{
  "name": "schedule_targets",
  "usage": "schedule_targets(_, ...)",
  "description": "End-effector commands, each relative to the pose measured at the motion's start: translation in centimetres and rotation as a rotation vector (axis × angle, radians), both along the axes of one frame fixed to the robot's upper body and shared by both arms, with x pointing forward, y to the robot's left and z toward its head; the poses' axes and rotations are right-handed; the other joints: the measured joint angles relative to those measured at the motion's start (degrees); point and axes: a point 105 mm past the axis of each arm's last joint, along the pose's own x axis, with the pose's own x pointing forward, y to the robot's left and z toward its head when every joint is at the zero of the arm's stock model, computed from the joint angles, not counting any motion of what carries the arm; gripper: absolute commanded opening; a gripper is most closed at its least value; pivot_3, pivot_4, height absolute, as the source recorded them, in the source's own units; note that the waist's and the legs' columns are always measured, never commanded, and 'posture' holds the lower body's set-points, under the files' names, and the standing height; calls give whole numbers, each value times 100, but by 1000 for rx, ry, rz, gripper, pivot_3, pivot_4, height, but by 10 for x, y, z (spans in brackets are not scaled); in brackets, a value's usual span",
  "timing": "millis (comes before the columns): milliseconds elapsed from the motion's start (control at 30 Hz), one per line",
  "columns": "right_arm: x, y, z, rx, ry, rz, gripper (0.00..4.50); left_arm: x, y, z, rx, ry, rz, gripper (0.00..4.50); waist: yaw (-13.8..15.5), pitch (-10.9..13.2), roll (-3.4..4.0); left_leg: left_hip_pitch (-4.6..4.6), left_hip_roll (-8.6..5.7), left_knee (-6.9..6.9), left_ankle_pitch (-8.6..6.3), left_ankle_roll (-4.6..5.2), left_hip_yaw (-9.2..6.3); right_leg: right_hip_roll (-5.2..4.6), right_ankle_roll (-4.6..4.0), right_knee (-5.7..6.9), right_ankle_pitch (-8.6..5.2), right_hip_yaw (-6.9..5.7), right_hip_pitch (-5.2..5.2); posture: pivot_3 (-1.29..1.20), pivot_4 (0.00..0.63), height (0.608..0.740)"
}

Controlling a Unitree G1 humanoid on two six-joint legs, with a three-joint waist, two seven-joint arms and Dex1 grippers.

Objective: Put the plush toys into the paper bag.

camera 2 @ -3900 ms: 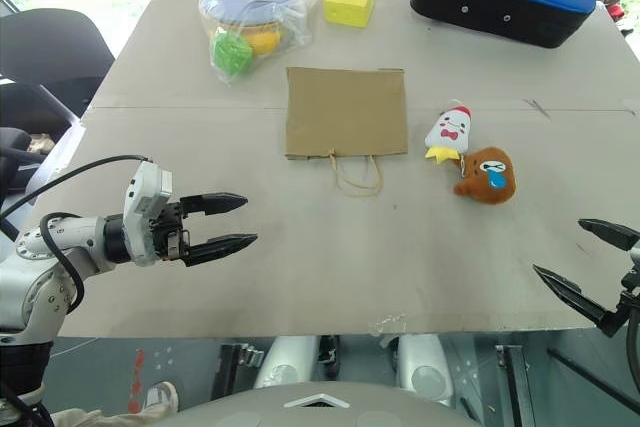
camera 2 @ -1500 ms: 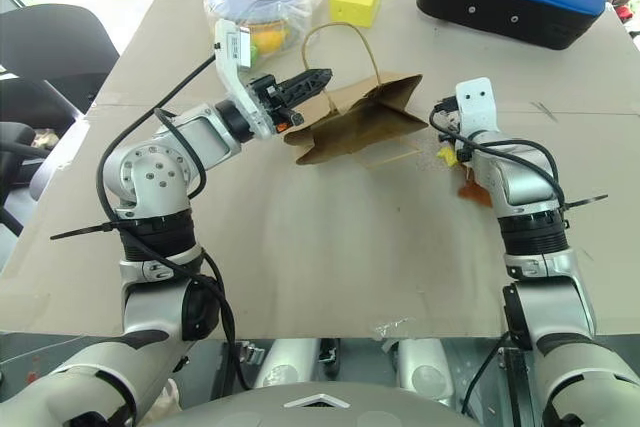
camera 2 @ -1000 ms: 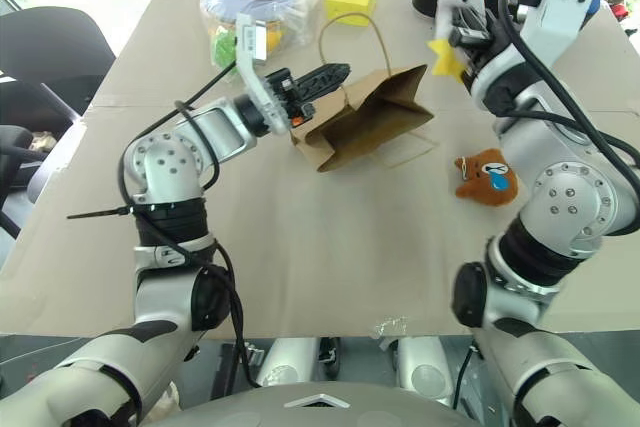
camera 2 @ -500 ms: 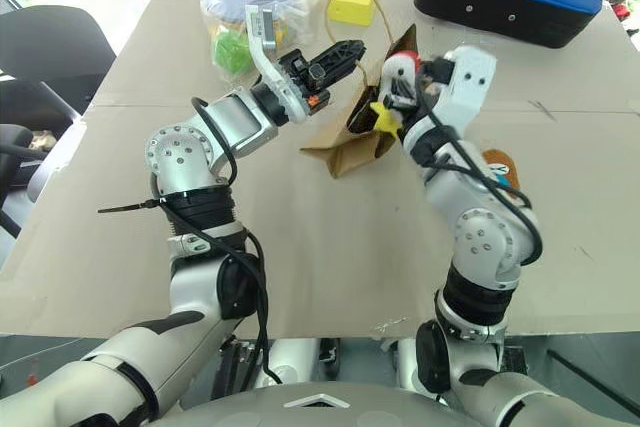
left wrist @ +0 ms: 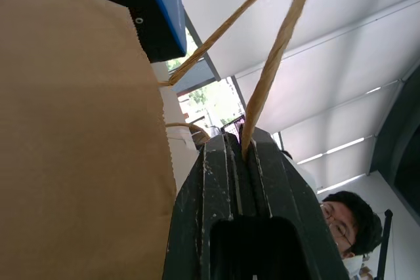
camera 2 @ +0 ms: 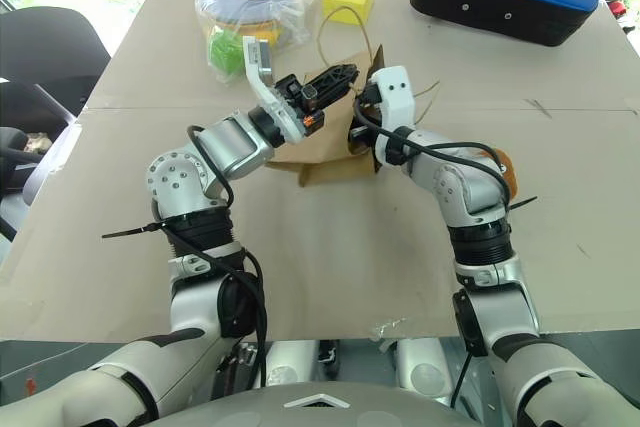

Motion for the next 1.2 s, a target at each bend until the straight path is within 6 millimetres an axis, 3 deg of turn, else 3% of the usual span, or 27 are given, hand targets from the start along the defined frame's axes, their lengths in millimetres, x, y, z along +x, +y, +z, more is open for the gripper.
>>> schedule_targets(33,-5,0,6,4,-44,74,1809,-14,5,7,15,-67,-35,0,5,0,0,-1,0,0,0,0,0,-1,0,0,0,0,0,0,150,740)
schedule_targets(67,-7,-3,3,-15,-47,76,2478,-17,9,6,24,-75,-38,0,6,0,0,-1,0,1,0,0,0,-2,0,1,0,0,0,0,150,740)
schedule_targets(167,-16,-13,-1,-47,-44,82,3573,-22,23,0,66,-92,-38,0,15,0,0,-1,0,2,0,0,-2,-2,0,1,0,-2,0,0,150,740)
schedule_targets(267,-35,-39,7,-67,-69,58,3573,-35,39,-9,168,-150,-66,0,5,1,1,-1,1,0,0,-1,-1,-2,0,2,0,-1,-1,0,150,740)
schedule_targets(433,-57,-56,22,-53,-113,47,3573,-37,44,-9,209,-202,-90,0,30,1,1,2,4,0,1,-2,2,-2,-1,1,-1,-4,1,0,150,740)
schedule_targets(500,-67,-59,26,-49,-129,56,4187,-34,43,-6,211,-221,-94,0,48,0,0,5,0,1,1,-2,0,-2,-1,2,-1,-4,6,0,150,740)
schedule_targets(567,-77,-65,37,-63,-189,32,4431,-32,41,-3,221,-248,-102,0,57,1,1,6,-1,1,0,-2,1,-2,-1,2,-1,-2,5,0,150,740)
schedule_targets(667,-88,-89,61,-66,-283,-68,4431,-28,41,2,249,-285,-95,0,72,1,1,3,-2,0,0,-1,0,-2,0,-1,-1,-1,4,0,150,740)
schedule_targets(767,-85,-130,58,-210,-274,-273,4431,-23,42,4,268,-306,-79,0,118,0,-1,3,-2,0,0,-1,0,-2,0,-4,-1,-1,5,0,150,740)
schedule_targets(933,-69,-186,-6,-531,-14,-532,4431,-21,29,5,270,-341,-95,0,139,0,-4,4,-5,0,0,0,6,-3,0,-8,-3,7,7,0,150,740)
schedule_targets(1067,-64,-201,-36,-649,78,-569,4431,-23,24,8,266,-364,-101,0,131,1,-4,9,-5,0,0,1,14,-1,1,-2,-3,16,4,0,150,740)
schedule_targets(1200,-66,-202,-38,-655,73,-554,2758,-22,26,11,256,-368,-79,0,138,1,-4,7,-5,-1,0,1,9,1,10,-4,-9,17,3,0,150,740)
